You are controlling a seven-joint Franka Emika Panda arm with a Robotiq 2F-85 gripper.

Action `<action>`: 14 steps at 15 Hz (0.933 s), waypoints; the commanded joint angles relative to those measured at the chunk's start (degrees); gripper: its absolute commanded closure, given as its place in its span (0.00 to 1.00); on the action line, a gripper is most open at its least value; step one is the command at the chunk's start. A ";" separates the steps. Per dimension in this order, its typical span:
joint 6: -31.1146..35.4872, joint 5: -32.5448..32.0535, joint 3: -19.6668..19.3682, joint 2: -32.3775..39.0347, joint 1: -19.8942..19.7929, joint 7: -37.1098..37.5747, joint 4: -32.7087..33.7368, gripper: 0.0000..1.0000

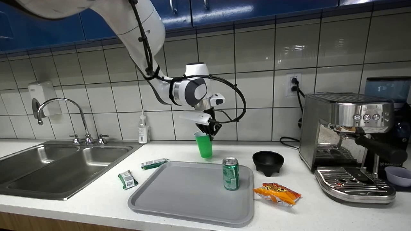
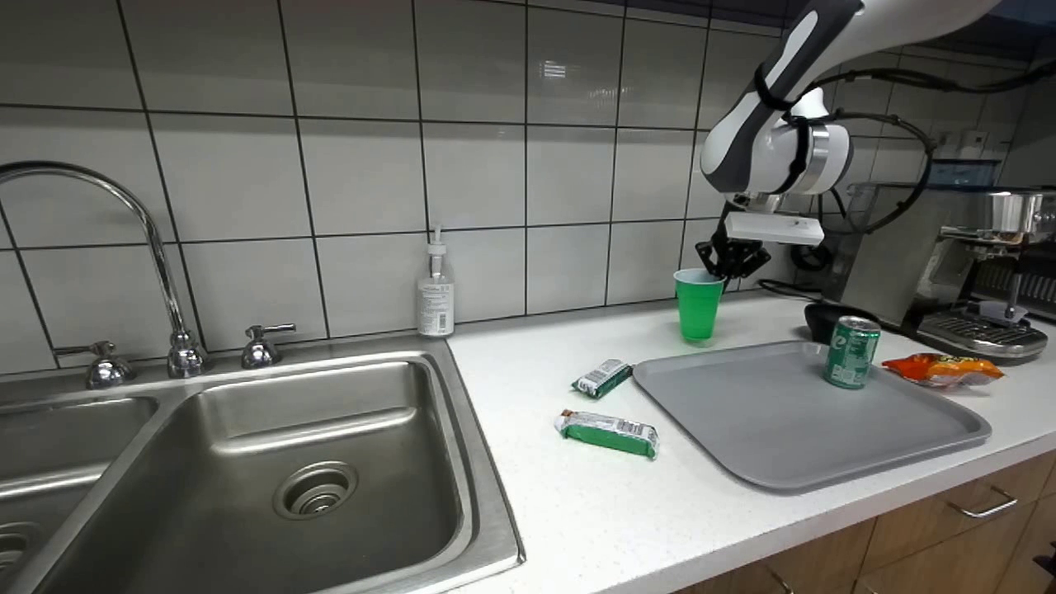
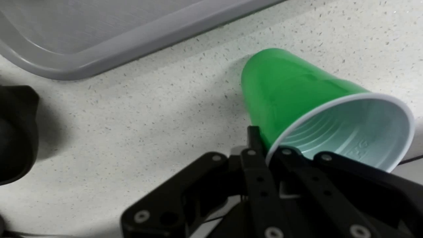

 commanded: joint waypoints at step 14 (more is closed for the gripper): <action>5.91 2.19 2.49 -15.04 -1.10 -1.47 -18.90 0.99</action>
